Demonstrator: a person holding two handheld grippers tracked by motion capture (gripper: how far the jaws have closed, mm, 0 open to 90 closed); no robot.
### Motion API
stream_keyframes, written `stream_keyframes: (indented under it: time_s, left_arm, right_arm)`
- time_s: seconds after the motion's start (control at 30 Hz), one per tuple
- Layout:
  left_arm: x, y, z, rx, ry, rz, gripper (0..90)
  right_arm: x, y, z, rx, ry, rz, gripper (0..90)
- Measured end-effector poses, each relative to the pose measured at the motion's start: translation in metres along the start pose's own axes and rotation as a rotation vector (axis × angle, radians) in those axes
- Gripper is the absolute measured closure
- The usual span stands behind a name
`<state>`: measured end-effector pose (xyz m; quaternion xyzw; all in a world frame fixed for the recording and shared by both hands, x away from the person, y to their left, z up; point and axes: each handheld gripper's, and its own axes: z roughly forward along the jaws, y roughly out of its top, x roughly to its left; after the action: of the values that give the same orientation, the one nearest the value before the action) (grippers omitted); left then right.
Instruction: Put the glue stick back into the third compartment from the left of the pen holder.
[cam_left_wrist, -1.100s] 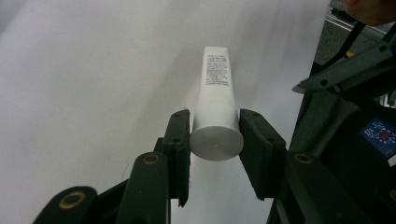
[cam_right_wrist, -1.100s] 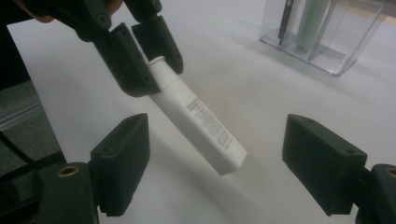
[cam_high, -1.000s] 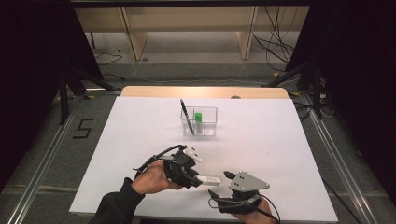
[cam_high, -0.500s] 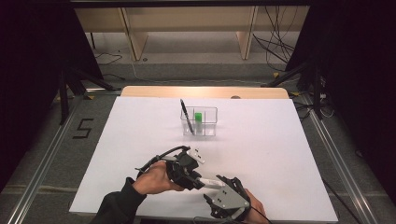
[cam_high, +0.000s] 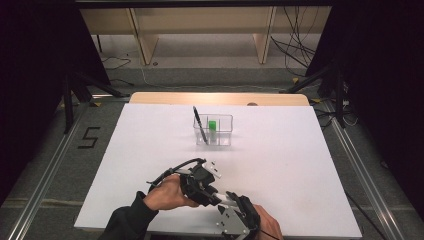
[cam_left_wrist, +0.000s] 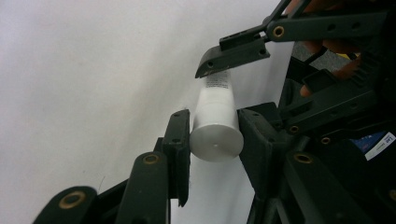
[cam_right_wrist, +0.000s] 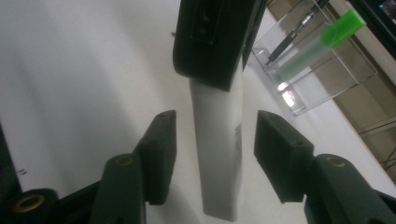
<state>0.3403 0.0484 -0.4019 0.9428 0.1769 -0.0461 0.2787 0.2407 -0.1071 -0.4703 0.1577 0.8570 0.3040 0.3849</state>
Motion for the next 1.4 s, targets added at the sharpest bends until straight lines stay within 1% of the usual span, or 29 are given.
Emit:
stream_keyframes:
  time_s: [0.07, 0.1, 0.17, 0.2, 0.3, 0.33, 0.4, 0.43, 0.5, 0.6, 0.77, 0.83, 0.9, 0.97, 1.1, 1.17, 1.2, 1.23, 1.3, 1.33, 1.37, 1.4]
  left_arm:
    - [-0.001, 0.0, 0.0, -0.001, -0.002, -0.003, 64.6]
    - [-0.001, 0.0, 0.0, 0.0, -0.002, -0.002, 64.6]
    - [-0.001, 0.0, 0.001, 0.005, -0.003, -0.002, 64.6]
    - [-0.001, 0.0, 0.001, 0.007, -0.004, -0.004, 64.6]
    - [0.0, 0.0, 0.001, 0.005, -0.003, -0.007, 64.6]
    - [0.0, 0.0, 0.001, 0.006, -0.003, -0.006, 64.6]
    - [-0.001, 0.0, 0.001, 0.002, -0.006, -0.009, 64.6]
    - [-0.001, 0.0, 0.0, 0.0, -0.007, -0.012, 64.6]
    - [-0.001, 0.0, 0.001, 0.002, -0.006, -0.013, 64.6]
    - [0.0, 0.0, 0.001, -0.001, -0.006, -0.015, 64.6]
    - [-0.002, 0.0, 0.0, -0.01, 0.005, -0.013, 64.3]
    - [-0.003, 0.0, 0.0, -0.008, 0.002, -0.016, 63.8]
    - [-0.004, -0.001, -0.001, -0.014, 0.008, -0.008, 63.0]
    - [-0.003, -0.001, -0.001, -0.025, 0.003, -0.014, 58.8]
    - [0.0, -0.003, -0.005, -0.041, 0.02, -0.028, 47.1]
    - [0.0, -0.004, -0.008, -0.054, 0.017, -0.038, 41.0]
    - [0.0, -0.005, -0.01, -0.062, 0.023, -0.04, 38.7]
    - [0.0, -0.006, -0.011, -0.063, 0.032, -0.04, 37.0]
    - [0.0, -0.008, -0.015, -0.068, 0.038, -0.048, 34.0]
    - [0.0, -0.01, -0.017, -0.08, 0.032, -0.059, 32.7]
    - [0.001, -0.01, -0.018, -0.086, 0.028, -0.061, 31.5]
    - [0.001, -0.012, -0.02, -0.098, 0.024, -0.067, 30.0]
  right_arm:
    - [0.001, 0.001, 0.0, 0.006, -0.017, -0.019, 54.8]
    - [0.001, 0.0, 0.0, 0.014, -0.021, -0.039, 56.0]
    - [0.002, 0.001, 0.0, 0.015, -0.025, -0.039, 59.0]
    - [0.001, 0.001, 0.0, 0.017, -0.032, -0.06, 60.2]
    - [0.003, 0.001, 0.001, 0.018, -0.034, -0.054, 63.5]
    - [0.003, 0.001, 0.001, 0.02, -0.039, -0.059, 64.7]
    - [0.005, 0.002, 0.001, 0.014, -0.038, -0.048, 66.8]
    - [0.004, 0.002, 0.0, 0.011, -0.031, -0.065, 67.3]
    - [0.005, 0.002, 0.0, 0.016, -0.041, -0.065, 67.8]
    - [0.006, 0.002, 0.0, 0.019, -0.048, -0.082, 68.3]
    - [0.007, 0.002, -0.001, 0.017, -0.066, -0.089, 68.8]
    - [0.006, 0.002, -0.001, 0.018, -0.064, -0.092, 68.9]
    - [0.007, 0.002, -0.001, 0.013, -0.063, -0.089, 68.9]
    - [0.006, 0.002, -0.002, 0.01, -0.06, -0.088, 68.9]
    - [0.006, 0.001, -0.001, 0.004, -0.057, -0.076, 68.9]
    - [0.005, 0.0, -0.001, 0.01, -0.06, -0.078, 69.0]
    - [0.005, 0.0, -0.001, 0.007, -0.061, -0.081, 69.0]
    - [0.005, 0.0, -0.002, 0.008, -0.062, -0.087, 68.9]
    - [0.005, 0.0, -0.003, 0.0, -0.059, -0.075, 68.9]
    - [0.005, 0.0, -0.004, 0.002, -0.061, -0.077, 68.9]
    - [0.003, 0.0, -0.004, 0.0, -0.065, -0.085, 68.9]
    - [0.003, 0.0, -0.004, 0.001, -0.063, -0.082, 68.9]
